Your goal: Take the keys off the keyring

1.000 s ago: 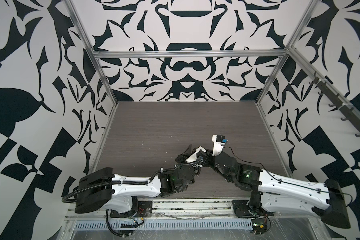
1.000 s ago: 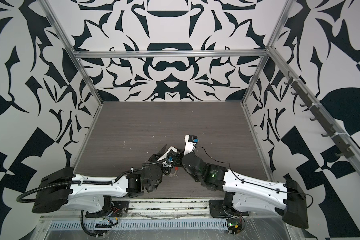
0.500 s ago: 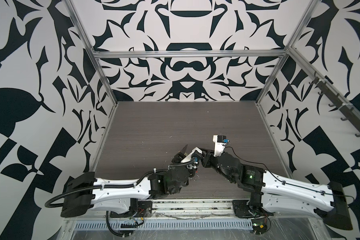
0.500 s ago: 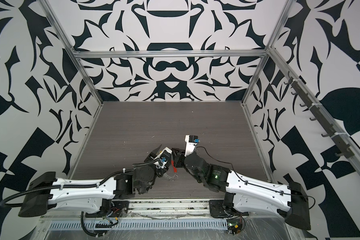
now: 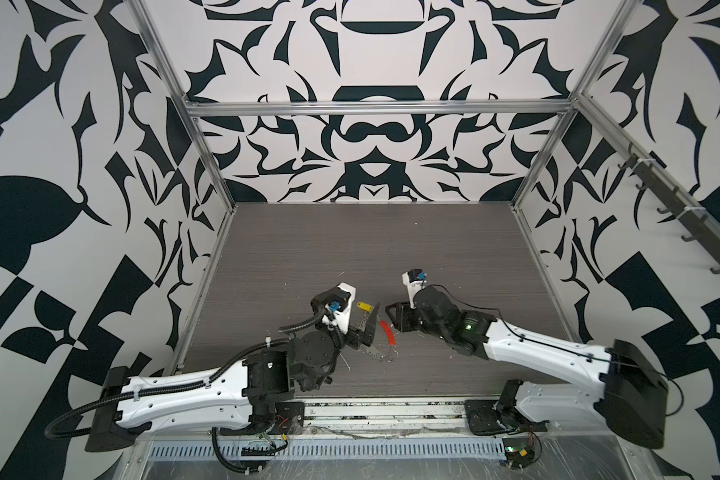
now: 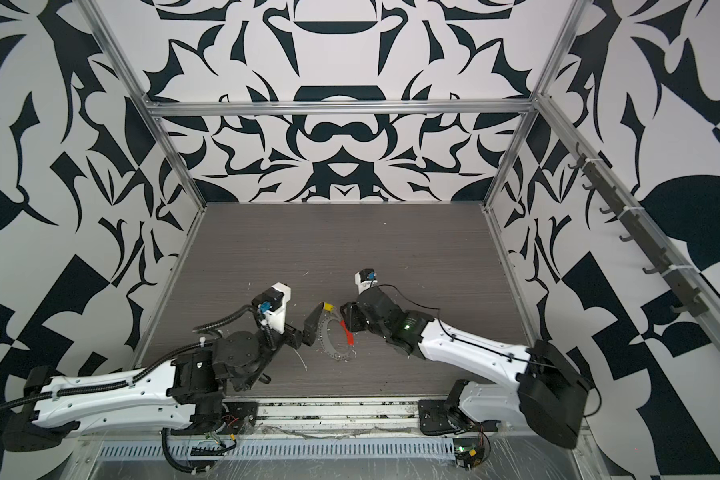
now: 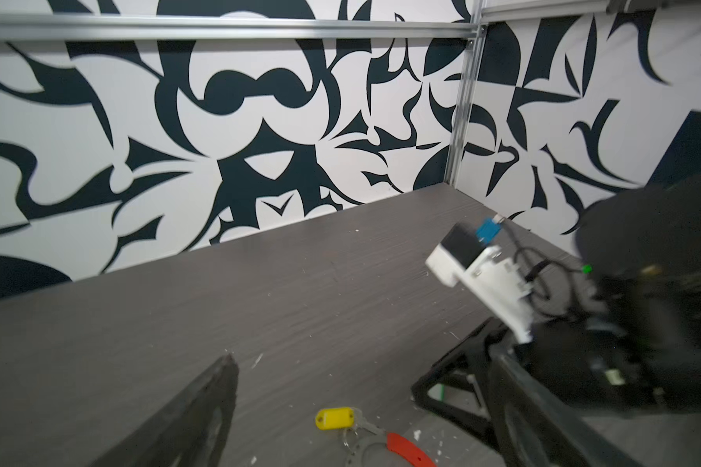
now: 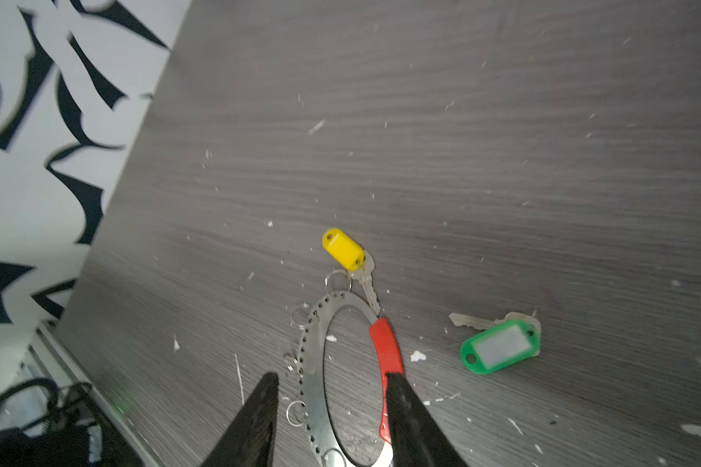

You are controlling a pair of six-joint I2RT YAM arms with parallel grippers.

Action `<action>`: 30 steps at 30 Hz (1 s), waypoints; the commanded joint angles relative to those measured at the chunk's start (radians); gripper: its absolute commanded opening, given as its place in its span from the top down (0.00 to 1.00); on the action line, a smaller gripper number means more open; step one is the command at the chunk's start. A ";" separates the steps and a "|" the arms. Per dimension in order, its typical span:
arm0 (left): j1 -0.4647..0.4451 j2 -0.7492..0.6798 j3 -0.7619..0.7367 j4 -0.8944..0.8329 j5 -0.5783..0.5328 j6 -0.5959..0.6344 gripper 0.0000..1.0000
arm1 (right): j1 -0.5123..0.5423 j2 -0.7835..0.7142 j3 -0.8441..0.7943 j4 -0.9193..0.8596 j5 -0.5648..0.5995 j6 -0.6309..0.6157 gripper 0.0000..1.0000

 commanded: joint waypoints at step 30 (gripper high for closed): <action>-0.003 -0.281 -0.179 -0.088 0.045 -0.193 0.01 | 0.226 0.631 0.475 -0.159 0.476 -0.059 0.59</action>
